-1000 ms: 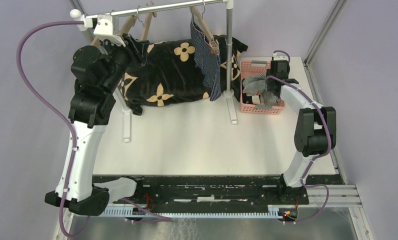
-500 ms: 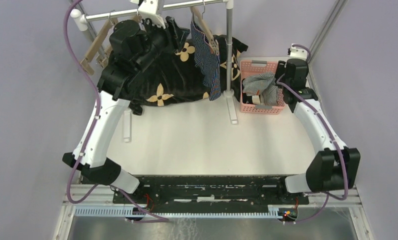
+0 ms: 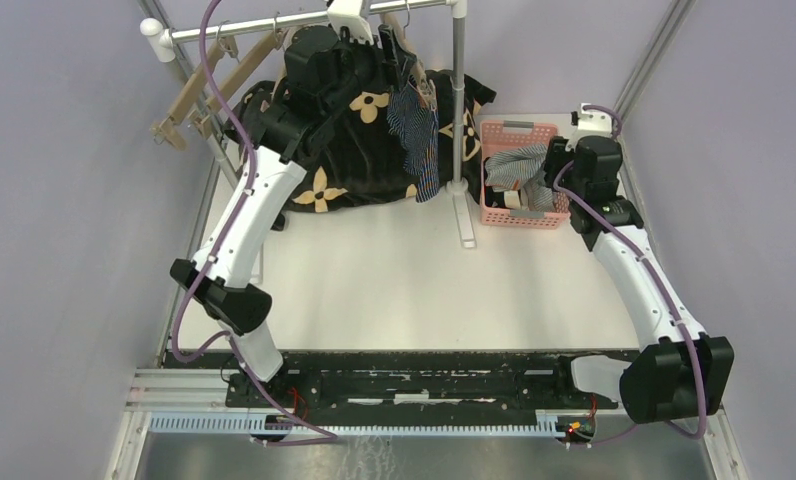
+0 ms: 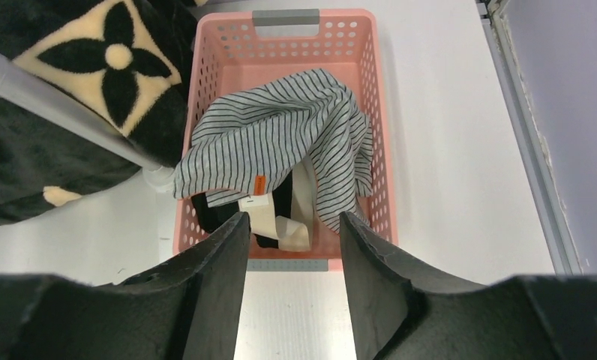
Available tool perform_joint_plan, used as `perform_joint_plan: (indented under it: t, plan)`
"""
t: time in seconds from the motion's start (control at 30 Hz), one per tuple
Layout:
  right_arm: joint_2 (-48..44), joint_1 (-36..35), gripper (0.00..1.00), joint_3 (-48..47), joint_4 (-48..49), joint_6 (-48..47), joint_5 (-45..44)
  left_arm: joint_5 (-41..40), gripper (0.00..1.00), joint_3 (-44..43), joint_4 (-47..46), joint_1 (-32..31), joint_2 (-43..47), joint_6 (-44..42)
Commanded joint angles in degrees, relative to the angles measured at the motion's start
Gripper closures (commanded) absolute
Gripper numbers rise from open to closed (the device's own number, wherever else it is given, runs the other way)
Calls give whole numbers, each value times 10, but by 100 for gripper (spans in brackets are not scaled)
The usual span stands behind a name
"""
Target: Remove the underwear clipped to the hanger
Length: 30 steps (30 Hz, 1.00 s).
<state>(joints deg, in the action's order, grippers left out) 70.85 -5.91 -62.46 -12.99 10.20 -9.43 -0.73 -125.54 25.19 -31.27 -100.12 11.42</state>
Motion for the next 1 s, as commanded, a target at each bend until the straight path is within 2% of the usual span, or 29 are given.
perform_joint_plan:
  t: [0.0,0.3,0.7,0.97]
  plan:
    - [-24,-5,45,7,28,-4,22,15,32,-15,-70,-2,3,38]
    - [-16,-32,48,12,36,-18,21,13,29,1,-106,-2,-14,58]
    - [-27,-44,48,12,37,-28,6,-47,30,0,-55,-2,-37,40]
    - [-29,-50,50,11,33,-31,0,-85,40,34,-54,-2,-22,24]
